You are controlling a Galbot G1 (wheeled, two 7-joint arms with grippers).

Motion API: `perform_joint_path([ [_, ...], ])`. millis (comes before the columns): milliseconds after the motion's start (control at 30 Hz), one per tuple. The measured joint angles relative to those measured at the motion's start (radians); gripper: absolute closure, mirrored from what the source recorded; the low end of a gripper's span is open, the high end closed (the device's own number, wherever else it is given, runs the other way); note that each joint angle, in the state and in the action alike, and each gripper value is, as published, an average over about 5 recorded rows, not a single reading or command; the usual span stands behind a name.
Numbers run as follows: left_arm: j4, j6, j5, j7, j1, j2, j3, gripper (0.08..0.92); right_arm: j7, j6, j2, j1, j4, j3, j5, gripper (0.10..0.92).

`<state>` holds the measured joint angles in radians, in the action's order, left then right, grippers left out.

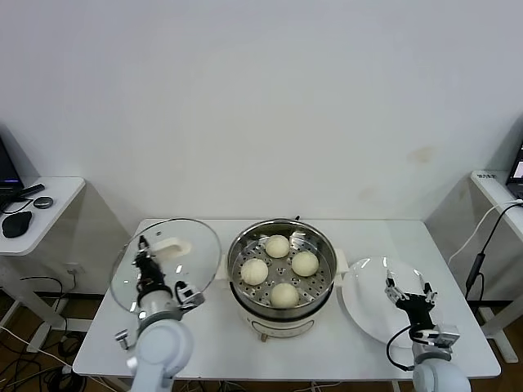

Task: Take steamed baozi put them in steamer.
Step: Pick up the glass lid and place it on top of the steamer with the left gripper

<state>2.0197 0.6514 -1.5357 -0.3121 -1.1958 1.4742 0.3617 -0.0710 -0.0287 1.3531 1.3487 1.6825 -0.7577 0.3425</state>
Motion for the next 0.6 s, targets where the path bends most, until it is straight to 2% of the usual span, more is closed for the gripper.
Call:
perform_joint_path([
  [300,-0.009,0.022,-0.08,-0.059,0.071,0.067,-0.155,0.826,-0.002,-0.004,0.014,-0.001,-0.01,-0.012,-0.018,0.203],
  [600,-0.06,0.033,-0.002,-0.05,0.156,0.1,-0.344,0.826,-0.003,-0.004,0.028,-0.012,-0.024,-0.012,-0.032,0.203],
])
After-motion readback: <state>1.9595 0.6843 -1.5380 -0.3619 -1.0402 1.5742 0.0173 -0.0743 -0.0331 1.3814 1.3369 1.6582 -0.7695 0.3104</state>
